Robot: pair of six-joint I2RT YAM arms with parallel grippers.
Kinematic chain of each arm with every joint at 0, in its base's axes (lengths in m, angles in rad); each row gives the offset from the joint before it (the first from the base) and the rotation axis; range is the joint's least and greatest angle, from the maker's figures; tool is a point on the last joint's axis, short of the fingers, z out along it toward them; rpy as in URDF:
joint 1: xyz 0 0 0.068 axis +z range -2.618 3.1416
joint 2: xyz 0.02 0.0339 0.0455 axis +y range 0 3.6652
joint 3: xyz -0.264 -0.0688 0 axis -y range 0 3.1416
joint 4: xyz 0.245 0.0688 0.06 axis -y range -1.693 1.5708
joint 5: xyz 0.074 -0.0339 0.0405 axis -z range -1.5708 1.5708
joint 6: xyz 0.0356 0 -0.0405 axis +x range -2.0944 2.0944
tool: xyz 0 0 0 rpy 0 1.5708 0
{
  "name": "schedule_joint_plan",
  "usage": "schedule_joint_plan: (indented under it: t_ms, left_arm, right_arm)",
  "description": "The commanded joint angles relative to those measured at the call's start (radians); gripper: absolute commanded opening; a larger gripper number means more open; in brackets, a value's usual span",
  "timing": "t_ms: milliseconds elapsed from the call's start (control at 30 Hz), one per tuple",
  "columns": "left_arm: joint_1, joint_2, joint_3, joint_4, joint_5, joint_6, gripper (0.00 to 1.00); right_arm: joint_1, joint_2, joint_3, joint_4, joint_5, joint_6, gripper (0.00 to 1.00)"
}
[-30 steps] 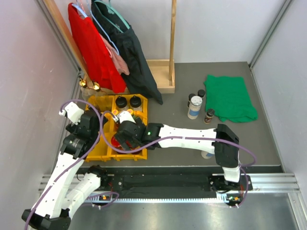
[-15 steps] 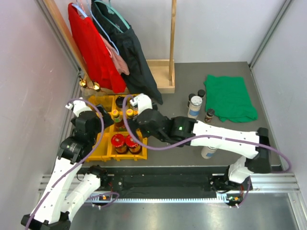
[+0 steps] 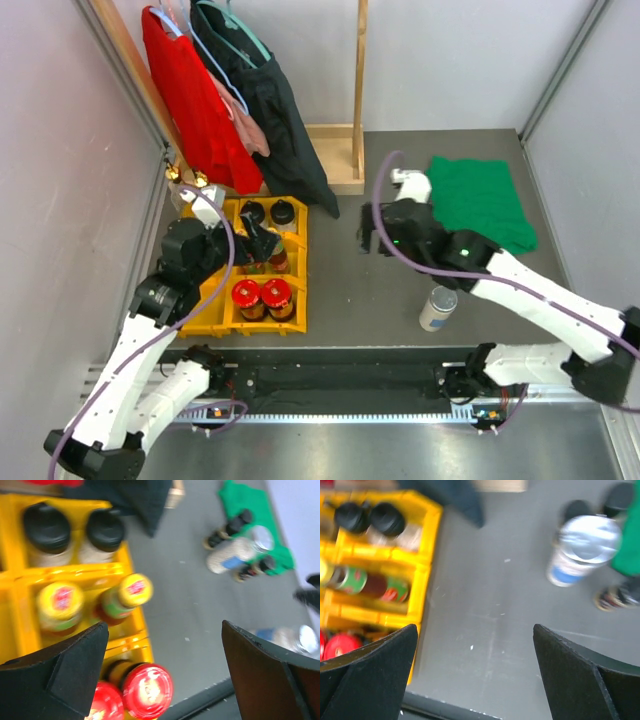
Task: Organize the condiment bottles
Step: Pick up the bottle from the center of the board.
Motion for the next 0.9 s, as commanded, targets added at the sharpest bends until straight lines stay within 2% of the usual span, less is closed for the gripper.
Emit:
schedule_joint_plan:
  t_ms: [0,133,167,267,367,500,700,867]
  left_arm:
    - [-0.065,0.034,-0.001,0.184,0.104,0.002,0.99]
    - [-0.224,0.130,0.018,0.229,-0.022,0.015,0.99]
    - [-0.314,0.153,0.028,0.233,-0.107,0.034,0.99]
    - [-0.448,0.268,0.082,0.265,-0.241,0.068,0.99]
    - [-0.487,0.386,0.133,0.342,-0.248,0.081,0.99]
    - [-0.492,0.523,0.183,0.483,-0.249,0.100,0.99]
    - [-0.515,0.771,0.332,0.580,-0.202,0.181,0.99]
    - [-0.525,0.914,0.445,0.631,-0.142,0.218,0.99]
  right_arm:
    - [-0.085,-0.142,-0.089,-0.022,0.053,0.118,0.97]
    - [-0.137,-0.247,-0.157,-0.021,0.087,0.160,0.97]
    - [-0.158,-0.253,-0.164,-0.024,0.090,0.163,0.97]
    - [-0.213,-0.259,-0.167,-0.062,0.088,0.167,0.97]
    - [-0.294,-0.241,-0.175,-0.070,0.067,0.155,0.96]
    - [-0.474,-0.204,-0.218,-0.044,-0.103,0.148,0.94]
    - [-0.594,-0.261,-0.290,0.005,-0.178,0.135,0.93]
    - [-0.658,-0.285,-0.310,-0.007,-0.195,0.111,0.93]
